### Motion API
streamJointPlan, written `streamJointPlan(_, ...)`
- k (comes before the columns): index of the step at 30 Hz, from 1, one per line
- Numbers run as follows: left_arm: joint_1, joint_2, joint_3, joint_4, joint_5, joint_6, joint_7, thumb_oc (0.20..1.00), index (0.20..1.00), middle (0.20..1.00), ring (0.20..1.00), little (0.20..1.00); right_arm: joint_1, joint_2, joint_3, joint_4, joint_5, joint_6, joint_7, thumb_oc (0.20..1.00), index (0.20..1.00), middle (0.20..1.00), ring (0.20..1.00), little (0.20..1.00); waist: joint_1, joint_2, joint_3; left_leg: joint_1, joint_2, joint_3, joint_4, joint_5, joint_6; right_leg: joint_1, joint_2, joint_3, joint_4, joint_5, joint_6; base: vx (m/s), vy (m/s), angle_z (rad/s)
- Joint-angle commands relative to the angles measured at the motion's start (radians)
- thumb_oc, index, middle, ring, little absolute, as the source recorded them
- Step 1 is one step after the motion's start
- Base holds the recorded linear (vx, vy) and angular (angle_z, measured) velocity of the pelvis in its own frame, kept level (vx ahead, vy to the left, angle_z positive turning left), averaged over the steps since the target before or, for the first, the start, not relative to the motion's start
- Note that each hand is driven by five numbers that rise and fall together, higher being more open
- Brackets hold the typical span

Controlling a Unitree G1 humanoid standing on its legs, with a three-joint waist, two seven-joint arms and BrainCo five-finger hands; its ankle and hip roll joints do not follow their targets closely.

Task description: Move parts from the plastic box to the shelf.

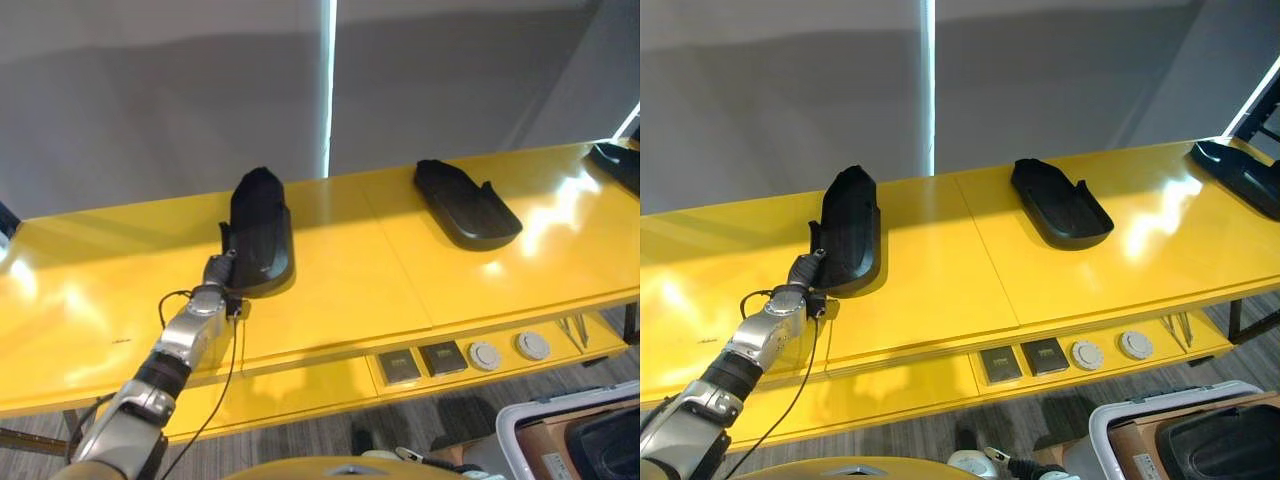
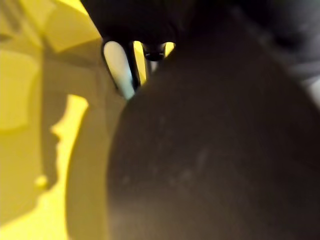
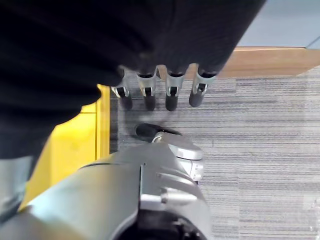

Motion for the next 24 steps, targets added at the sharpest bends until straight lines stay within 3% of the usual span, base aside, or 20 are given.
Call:
streamJointPlan(1, 0.068, -0.086, -0.049, 0.084, -0.118, 0.052, -0.025, 0.2, 0.2, 0.2, 0.2, 0.2, -0.034, 0.045, 0.044, 0.017, 0.025, 0.01, -0.013, 1.0, 1.0, 1.0, 1.0, 1.0, -0.021, -0.006, 0.071, -0.083, -0.01, -0.039, 0.128, -0.065, 0.035, 0.012, 0.039, 0.011, 0.012, -0.065, 0.024, 0.0, 0.0, 0.0)
streamJointPlan(6, 0.165, -0.066, -0.067, 0.02, -0.073, 0.072, -0.087, 0.2, 0.2, 0.2, 0.2, 0.2, -0.035, 0.046, 0.036, 0.003, 0.041, 0.016, -0.021, 1.0, 1.0, 1.0, 1.0, 1.0, 0.002, -0.006, 0.088, -0.095, -0.01, -0.05, 0.128, -0.059, 0.033, 0.013, 0.036, -0.001, 0.007, -0.063, 0.024, -0.03, -0.006, 0.06)
streamJointPlan(8, 0.187, -0.05, -0.077, -0.008, -0.022, 0.048, -0.093, 0.2, 0.2, 0.2, 0.2, 0.2, -0.036, 0.043, 0.035, 0.001, 0.047, 0.012, -0.024, 1.0, 1.0, 1.0, 1.0, 1.0, 0.008, -0.003, 0.091, -0.098, -0.012, -0.055, 0.125, -0.056, 0.032, 0.013, 0.036, -0.004, 0.005, -0.063, 0.024, -0.02, 0.006, 0.14)
streamJointPlan(15, 0.232, 0.061, 0.009, -0.268, 0.033, -0.179, 0.019, 0.2, 0.2, 0.2, 0.2, 0.2, -0.023, 0.02, 0.011, -0.026, 0.095, 0.0, -0.081, 1.0, 1.0, 1.0, 1.0, 1.0, 0.041, -0.003, 0.092, -0.103, -0.018, -0.073, 0.134, -0.059, 0.027, 0.029, 0.029, -0.024, -0.006, -0.069, 0.021, -0.04, 0.047, 0.01)
streamJointPlan(18, 0.238, 0.088, 0.065, -0.393, 0.061, -0.211, 0.046, 0.2, 0.2, 0.2, 0.2, 0.2, -0.017, 0.008, -0.011, -0.045, 0.125, 0.008, -0.106, 1.0, 1.0, 1.0, 1.0, 1.0, 0.053, -0.01, 0.101, -0.113, -0.031, -0.088, 0.158, -0.071, 0.031, 0.032, 0.019, -0.023, -0.006, -0.064, 0.023, -0.15, 0.139, -0.01)
streamJointPlan(21, 0.238, 0.105, 0.108, -0.477, 0.088, -0.218, 0.043, 0.2, 0.2, 0.2, 0.2, 0.2, 0.009, 0.016, -0.038, -0.04, 0.16, -0.004, -0.141, 1.0, 1.0, 1.0, 1.0, 1.0, 0.056, -0.016, 0.114, -0.106, -0.051, -0.106, 0.172, -0.088, 0.042, 0.032, 0.005, -0.013, -0.003, -0.044, 0.04, -0.1, 0.138, -0.02)
streamJointPlan(23, 0.253, 0.135, 0.147, -0.525, 0.13, -0.224, 0.041, 0.2, 0.2, 0.2, 0.2, 0.2, 0.047, 0.043, -0.09, -0.041, 0.138, -0.034, -0.157, 1.0, 1.0, 1.0, 1.0, 1.0, 0.045, -0.026, 0.138, -0.073, -0.073, -0.134, 0.17, -0.108, 0.062, -0.022, -0.024, 0.007, 0.05, 0.005, 0.082, -0.12, 0.111, -0.13)
streamJointPlan(24, 0.254, 0.137, 0.15, -0.527, 0.129, -0.224, 0.04, 0.2, 0.2, 0.2, 0.2, 0.2, 0.05, 0.045, -0.093, -0.043, 0.135, -0.035, -0.158, 1.0, 1.0, 1.0, 1.0, 1.0, 0.043, -0.026, 0.138, -0.072, -0.074, -0.137, 0.168, -0.108, 0.064, -0.026, -0.025, 0.011, 0.059, 0.003, 0.083, -0.11, 0.062, -0.3)
